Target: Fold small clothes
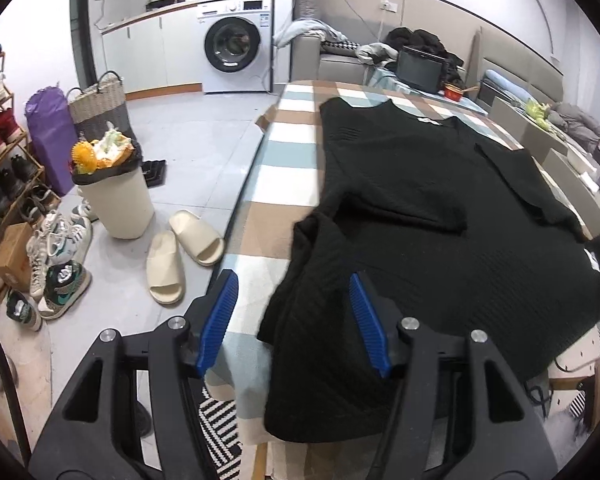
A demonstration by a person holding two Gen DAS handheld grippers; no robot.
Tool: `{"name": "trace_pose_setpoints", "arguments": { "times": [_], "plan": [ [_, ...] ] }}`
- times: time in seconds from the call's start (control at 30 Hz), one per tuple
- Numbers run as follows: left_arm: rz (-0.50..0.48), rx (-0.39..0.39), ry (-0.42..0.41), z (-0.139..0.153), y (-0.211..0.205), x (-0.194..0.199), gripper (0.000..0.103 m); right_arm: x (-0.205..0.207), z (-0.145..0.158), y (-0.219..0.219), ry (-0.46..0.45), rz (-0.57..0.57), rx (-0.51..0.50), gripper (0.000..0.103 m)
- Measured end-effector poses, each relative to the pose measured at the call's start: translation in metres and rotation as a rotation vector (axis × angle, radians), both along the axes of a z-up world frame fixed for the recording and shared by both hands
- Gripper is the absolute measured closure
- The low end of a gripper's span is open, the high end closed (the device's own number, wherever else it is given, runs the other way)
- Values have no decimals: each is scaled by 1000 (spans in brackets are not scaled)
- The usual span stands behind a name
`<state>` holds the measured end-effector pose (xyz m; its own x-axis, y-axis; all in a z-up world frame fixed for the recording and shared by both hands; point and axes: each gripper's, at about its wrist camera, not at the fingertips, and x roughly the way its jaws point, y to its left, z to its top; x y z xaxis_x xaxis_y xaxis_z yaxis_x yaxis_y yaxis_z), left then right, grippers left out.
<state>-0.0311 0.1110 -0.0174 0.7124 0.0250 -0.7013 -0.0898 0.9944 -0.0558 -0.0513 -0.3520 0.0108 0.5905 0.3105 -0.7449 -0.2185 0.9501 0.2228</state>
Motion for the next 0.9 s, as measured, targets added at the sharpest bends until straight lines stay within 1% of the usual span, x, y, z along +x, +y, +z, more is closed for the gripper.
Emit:
{"name": "trace_pose_setpoints", "arguments": {
  "times": [0.13, 0.23, 0.27, 0.3, 0.33, 0.4, 0.47, 0.6, 0.63, 0.67, 0.7, 0.73, 0.77, 0.8, 0.83, 0.87, 0.9],
  "plan": [
    [-10, 3, 17, -5, -6, 5, 48, 4, -9, 0, 19, -6, 6, 59],
    [-25, -20, 16, -6, -10, 9, 48, 4, -9, 1, 17, -6, 9, 59],
    [-34, -28, 8, -5, -12, 7, 50, 4, -9, 1, 17, -4, 10, 59],
    [-48, -36, 5, -4, -13, 11, 59, 4, -9, 1, 15, -3, 9, 59],
    [-66, -44, 6, -4, -15, 10, 66, 3, -8, 2, 13, 1, 10, 59],
    [-88, -38, 10, -4, -20, 13, 66, 3, -8, 2, 9, 7, 11, 59],
    [-95, -25, 14, -5, -23, 15, 71, 3, -8, 2, 10, 10, 17, 59],
    [-80, -26, 20, -9, -23, 20, 72, 5, -10, 3, 7, 13, 17, 59],
    [-76, -32, 19, -10, -22, 22, 73, 5, -11, 4, 6, 11, 18, 59],
    [-72, -37, 19, -12, -20, 25, 78, 7, -12, 3, 4, 8, 24, 59],
    [-58, -38, 25, -15, -19, 27, 90, 9, -13, 3, 4, 4, 29, 59],
    [-52, -50, 30, -17, -16, 30, 93, 10, -15, 4, 2, -5, 30, 60],
    [-49, -74, 25, -19, -13, 32, 96, 13, -17, 4, 1, -23, 20, 73],
    [-49, -83, 20, -19, -13, 32, 97, 14, -19, 4, -2, -34, 6, 91],
    [-50, -83, 10, -18, -12, 31, 98, 15, -20, 4, -3, -44, -13, 96],
    [-52, -75, 0, -15, -13, 30, 98, 15, -21, 4, -2, -52, -28, 97],
    [-55, -73, -10, -13, -14, 29, 98, 14, -19, 2, -12, -52, -19, 97]
  ]
}}
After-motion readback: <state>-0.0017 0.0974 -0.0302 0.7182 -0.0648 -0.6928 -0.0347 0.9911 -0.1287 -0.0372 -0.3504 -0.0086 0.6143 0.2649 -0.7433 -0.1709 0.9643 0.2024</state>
